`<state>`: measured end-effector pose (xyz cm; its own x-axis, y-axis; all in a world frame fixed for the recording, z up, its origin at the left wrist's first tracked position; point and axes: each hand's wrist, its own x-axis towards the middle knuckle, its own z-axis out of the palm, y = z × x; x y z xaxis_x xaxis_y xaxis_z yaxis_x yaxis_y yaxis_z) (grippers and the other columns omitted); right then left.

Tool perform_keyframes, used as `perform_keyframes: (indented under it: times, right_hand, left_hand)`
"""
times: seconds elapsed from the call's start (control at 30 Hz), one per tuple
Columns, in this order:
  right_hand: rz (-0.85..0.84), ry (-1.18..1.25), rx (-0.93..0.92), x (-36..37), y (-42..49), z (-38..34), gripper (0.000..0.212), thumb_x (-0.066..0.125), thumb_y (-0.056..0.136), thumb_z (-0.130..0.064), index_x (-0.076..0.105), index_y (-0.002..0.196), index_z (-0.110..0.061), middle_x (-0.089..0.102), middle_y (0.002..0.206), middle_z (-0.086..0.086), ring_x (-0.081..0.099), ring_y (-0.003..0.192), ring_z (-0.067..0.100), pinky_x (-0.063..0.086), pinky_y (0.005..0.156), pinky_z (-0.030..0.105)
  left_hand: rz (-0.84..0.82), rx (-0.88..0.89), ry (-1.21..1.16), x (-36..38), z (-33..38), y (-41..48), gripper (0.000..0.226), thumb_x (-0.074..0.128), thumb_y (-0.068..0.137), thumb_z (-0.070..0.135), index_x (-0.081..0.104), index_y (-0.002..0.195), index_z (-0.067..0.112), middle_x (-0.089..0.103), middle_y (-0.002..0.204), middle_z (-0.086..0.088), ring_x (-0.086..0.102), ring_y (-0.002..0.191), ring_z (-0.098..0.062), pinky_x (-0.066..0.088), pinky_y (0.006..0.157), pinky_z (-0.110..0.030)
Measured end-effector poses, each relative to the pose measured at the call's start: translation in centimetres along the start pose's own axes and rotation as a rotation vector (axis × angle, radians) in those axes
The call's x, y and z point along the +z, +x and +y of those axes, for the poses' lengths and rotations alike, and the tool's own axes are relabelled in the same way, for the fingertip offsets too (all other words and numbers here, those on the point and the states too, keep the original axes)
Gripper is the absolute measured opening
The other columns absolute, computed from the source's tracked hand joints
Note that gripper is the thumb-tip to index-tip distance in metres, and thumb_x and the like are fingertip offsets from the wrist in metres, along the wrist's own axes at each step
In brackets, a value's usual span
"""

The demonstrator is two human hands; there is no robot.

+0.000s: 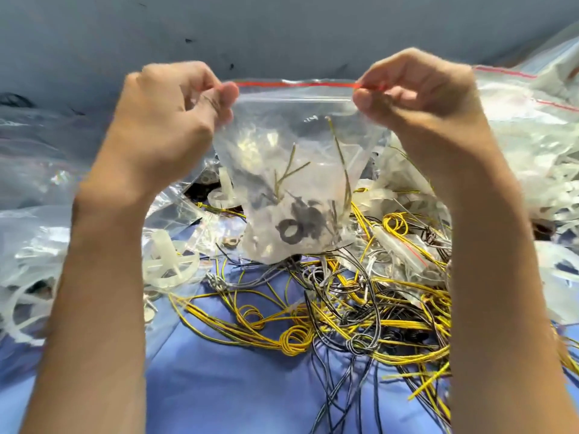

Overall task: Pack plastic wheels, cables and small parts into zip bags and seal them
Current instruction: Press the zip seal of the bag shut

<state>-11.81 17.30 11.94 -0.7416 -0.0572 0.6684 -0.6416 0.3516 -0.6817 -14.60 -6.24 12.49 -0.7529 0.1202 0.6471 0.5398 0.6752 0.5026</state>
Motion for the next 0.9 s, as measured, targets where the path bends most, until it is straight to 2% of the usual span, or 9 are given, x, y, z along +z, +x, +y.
perform_keyframes:
  times: [0.07, 0.1, 0.2, 0.27, 0.37, 0.43, 0.57, 0.73, 0.9]
  right_hand:
    - [0.028, 0.015, 0.057, -0.2, 0.1, 0.0, 0.014, 0.071, 0.082, -0.013, 0.063, 0.09, -0.021, 0.059, 0.084, -0.002, 0.055, 0.07, 0.001, 0.05, 0.074, 0.024]
    - [0.054, 0.02, 0.092, -0.3, 0.1, 0.0, 0.016, 0.072, 0.081, -0.015, 0.065, 0.094, -0.021, 0.059, 0.086, -0.001, 0.057, 0.071, 0.002, 0.053, 0.077, 0.027]
    - [0.099, 0.076, 0.227, -0.6, 0.0, 0.4, 0.025, 0.073, 0.081, -0.016, 0.066, 0.105, -0.012, 0.062, 0.09, 0.004, 0.064, 0.073, 0.005, 0.057, 0.079, 0.027]
    - [0.076, 0.066, 0.316, -0.8, -0.3, 0.6, 0.02, 0.071, 0.083, -0.019, 0.067, 0.099, -0.007, 0.065, 0.084, 0.003, 0.068, 0.072, 0.006, 0.055, 0.073, 0.02]
    - [0.02, -0.017, 0.384, -1.3, -0.5, 0.6, 0.017, 0.068, 0.084, -0.028, 0.068, 0.077, -0.013, 0.069, 0.075, 0.001, 0.066, 0.068, 0.004, 0.052, 0.066, 0.014]
    - [0.008, 0.014, 0.381, -1.6, -0.6, 0.6, 0.016, 0.066, 0.086, -0.026, 0.068, 0.078, -0.013, 0.071, 0.077, -0.001, 0.066, 0.067, 0.003, 0.051, 0.065, 0.013]
    - [-0.052, 0.066, 0.29, -1.9, -0.8, 0.5, 0.013, 0.06, 0.091, -0.018, 0.068, 0.084, -0.01, 0.07, 0.069, -0.01, 0.064, 0.07, 0.004, 0.055, 0.077, 0.02]
    - [-0.015, 0.026, 0.156, -1.5, -0.6, 0.7, 0.011, 0.063, 0.091, -0.015, 0.066, 0.08, -0.013, 0.069, 0.067, -0.013, 0.063, 0.066, 0.001, 0.051, 0.069, 0.018]
    - [0.08, -0.15, 0.019, -0.9, -0.1, 1.2, 0.018, 0.061, 0.087, -0.015, 0.062, 0.072, -0.024, 0.069, 0.074, -0.008, 0.062, 0.062, 0.004, 0.054, 0.07, 0.027]
  left_hand:
    - [0.0, 0.003, -0.07, 0.1, -0.2, 0.0, 0.022, 0.055, 0.09, 0.039, 0.061, 0.074, 0.025, 0.064, 0.065, 0.02, 0.058, 0.064, 0.003, 0.045, 0.067, -0.011]
    - [-0.01, 0.0, -0.112, 0.1, -0.3, 0.1, 0.017, 0.056, 0.089, 0.037, 0.06, 0.075, 0.029, 0.066, 0.069, 0.017, 0.061, 0.067, 0.001, 0.052, 0.075, -0.018]
    - [-0.021, -0.02, -0.21, 0.3, -0.9, 0.3, 0.009, 0.059, 0.085, 0.03, 0.056, 0.08, 0.037, 0.067, 0.075, 0.01, 0.068, 0.077, -0.016, 0.056, 0.083, -0.04]
    - [-0.004, -0.027, -0.261, 0.3, -1.0, 0.3, 0.015, 0.06, 0.085, 0.025, 0.054, 0.085, 0.038, 0.067, 0.071, 0.014, 0.069, 0.076, -0.012, 0.057, 0.081, -0.036]
    - [0.013, -0.046, -0.34, 0.5, -0.9, 0.5, 0.021, 0.065, 0.088, 0.017, 0.055, 0.087, 0.035, 0.065, 0.075, 0.011, 0.068, 0.069, -0.001, 0.053, 0.067, -0.017]
    - [0.031, -0.067, -0.386, 0.7, -0.8, 0.4, 0.02, 0.066, 0.088, 0.016, 0.056, 0.087, 0.033, 0.064, 0.082, 0.007, 0.068, 0.07, -0.001, 0.05, 0.065, -0.012]
    - [0.101, -0.072, -0.423, 0.7, -1.0, 0.3, 0.02, 0.069, 0.086, 0.019, 0.054, 0.086, 0.033, 0.061, 0.084, 0.007, 0.066, 0.069, 0.001, 0.045, 0.061, -0.011]
    - [0.11, -0.069, -0.473, 0.3, -1.4, 0.3, 0.02, 0.068, 0.086, 0.02, 0.052, 0.087, 0.032, 0.059, 0.081, 0.01, 0.063, 0.068, 0.003, 0.042, 0.059, -0.009]
    - [0.153, -0.085, -0.499, 0.4, -1.6, 0.4, 0.029, 0.063, 0.087, 0.005, 0.045, 0.084, 0.027, 0.05, 0.076, 0.003, 0.059, 0.066, 0.0, 0.046, 0.065, -0.012]
